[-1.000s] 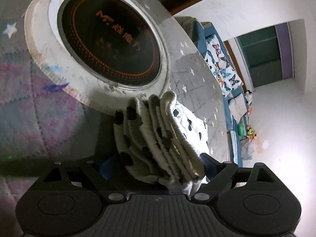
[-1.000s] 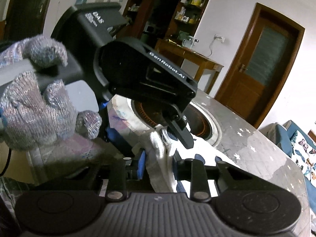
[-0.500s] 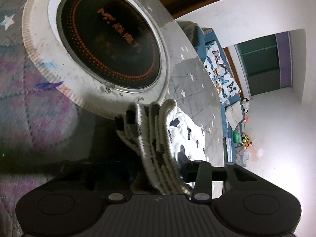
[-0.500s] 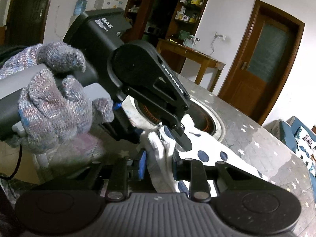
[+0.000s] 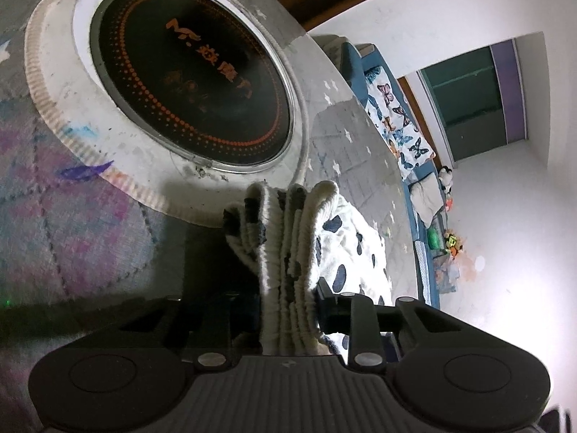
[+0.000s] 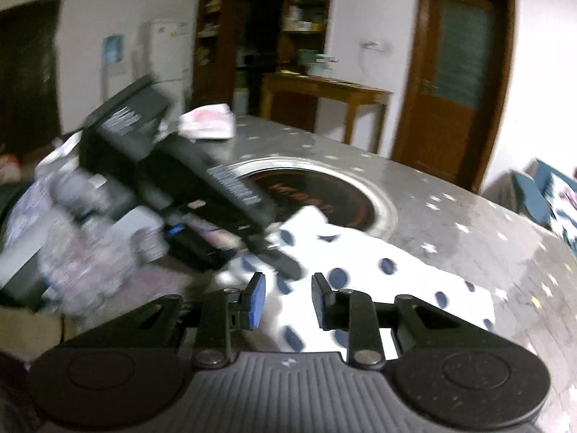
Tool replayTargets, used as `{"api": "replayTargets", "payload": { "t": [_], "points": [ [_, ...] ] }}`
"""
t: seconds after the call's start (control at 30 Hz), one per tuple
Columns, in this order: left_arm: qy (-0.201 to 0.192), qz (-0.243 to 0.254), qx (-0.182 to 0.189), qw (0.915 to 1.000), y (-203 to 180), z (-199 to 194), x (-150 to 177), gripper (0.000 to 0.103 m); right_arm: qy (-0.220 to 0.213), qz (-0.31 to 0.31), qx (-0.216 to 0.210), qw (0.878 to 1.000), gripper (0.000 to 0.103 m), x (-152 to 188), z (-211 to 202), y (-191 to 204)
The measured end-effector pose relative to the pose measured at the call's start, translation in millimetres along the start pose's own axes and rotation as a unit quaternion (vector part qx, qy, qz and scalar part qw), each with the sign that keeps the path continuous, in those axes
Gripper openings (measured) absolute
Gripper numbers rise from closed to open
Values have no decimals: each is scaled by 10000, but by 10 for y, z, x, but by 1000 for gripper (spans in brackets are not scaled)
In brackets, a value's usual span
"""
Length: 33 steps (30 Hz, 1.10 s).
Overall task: Fold clothes
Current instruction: 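Fold the fabric over onto the bundle with the right tool while the left tool holds it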
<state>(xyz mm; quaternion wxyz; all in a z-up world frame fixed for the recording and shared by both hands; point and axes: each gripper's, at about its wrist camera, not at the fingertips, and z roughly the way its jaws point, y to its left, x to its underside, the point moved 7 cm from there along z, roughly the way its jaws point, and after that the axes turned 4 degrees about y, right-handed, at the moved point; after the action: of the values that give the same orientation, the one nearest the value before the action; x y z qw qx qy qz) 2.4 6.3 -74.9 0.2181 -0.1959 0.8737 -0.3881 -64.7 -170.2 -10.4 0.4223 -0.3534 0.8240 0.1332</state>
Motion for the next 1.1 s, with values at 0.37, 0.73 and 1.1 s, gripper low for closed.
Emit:
{"api": "replayTargets", "payload": {
  "t": [0.37,0.73,1.1],
  "points": [
    [72,216,54,9997,51,8,18,30,332,1028,191,9940,28,-155,525,-617],
    [169,409,200,9988,62,13,9,30,778,1213,302,9891,29,-146,959,-663],
    [257,522,443,9973,109,-16,8,30,1010,1174,635,9859,33,-208,1018,-593]
  ]
}}
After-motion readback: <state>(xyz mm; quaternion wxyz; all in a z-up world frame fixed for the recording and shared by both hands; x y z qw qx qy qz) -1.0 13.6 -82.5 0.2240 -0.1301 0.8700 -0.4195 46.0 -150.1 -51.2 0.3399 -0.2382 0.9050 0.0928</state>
